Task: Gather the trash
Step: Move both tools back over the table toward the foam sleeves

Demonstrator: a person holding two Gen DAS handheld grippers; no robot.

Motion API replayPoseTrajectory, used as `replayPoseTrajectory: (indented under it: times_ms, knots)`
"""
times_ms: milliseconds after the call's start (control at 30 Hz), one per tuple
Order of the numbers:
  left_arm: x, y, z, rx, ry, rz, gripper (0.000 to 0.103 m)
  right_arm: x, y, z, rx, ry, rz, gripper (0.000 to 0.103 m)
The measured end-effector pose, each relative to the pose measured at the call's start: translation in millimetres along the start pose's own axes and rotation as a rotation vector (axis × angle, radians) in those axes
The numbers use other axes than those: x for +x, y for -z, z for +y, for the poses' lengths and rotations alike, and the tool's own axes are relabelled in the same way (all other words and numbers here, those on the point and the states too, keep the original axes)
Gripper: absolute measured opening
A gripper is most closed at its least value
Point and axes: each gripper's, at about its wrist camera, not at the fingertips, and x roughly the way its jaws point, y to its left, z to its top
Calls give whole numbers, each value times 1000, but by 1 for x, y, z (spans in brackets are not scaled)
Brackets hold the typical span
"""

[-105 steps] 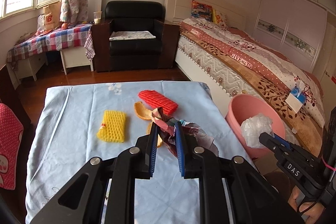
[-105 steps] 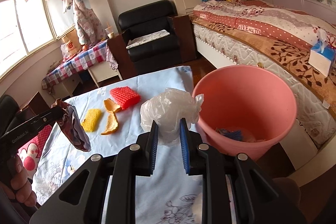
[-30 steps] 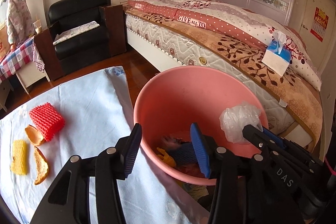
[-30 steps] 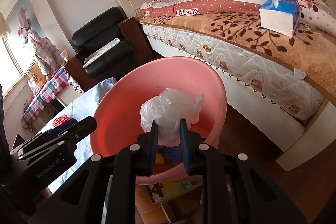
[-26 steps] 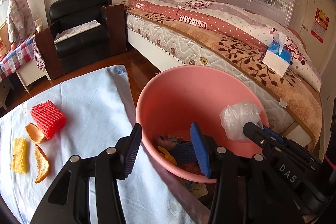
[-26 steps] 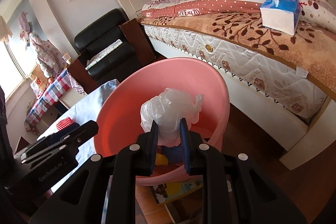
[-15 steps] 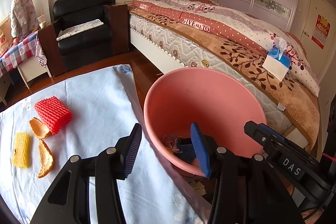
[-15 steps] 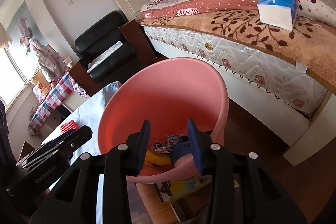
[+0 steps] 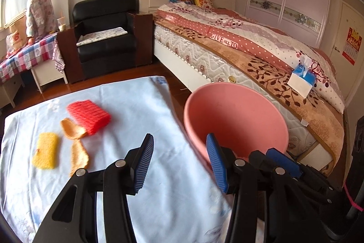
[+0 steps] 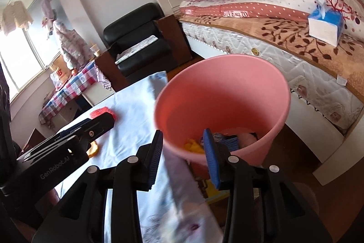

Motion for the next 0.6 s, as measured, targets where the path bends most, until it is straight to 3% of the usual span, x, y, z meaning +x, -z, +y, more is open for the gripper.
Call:
replayPoseTrajectory:
  times_ms: [233, 600]
  knots:
    - [-37, 22, 22, -20, -23, -29, 48, -21, 18, 19, 3, -6, -5, 38]
    - [-92, 70, 45, -58, -48, -25, 48, -54, 58, 62, -109, -55, 34, 38]
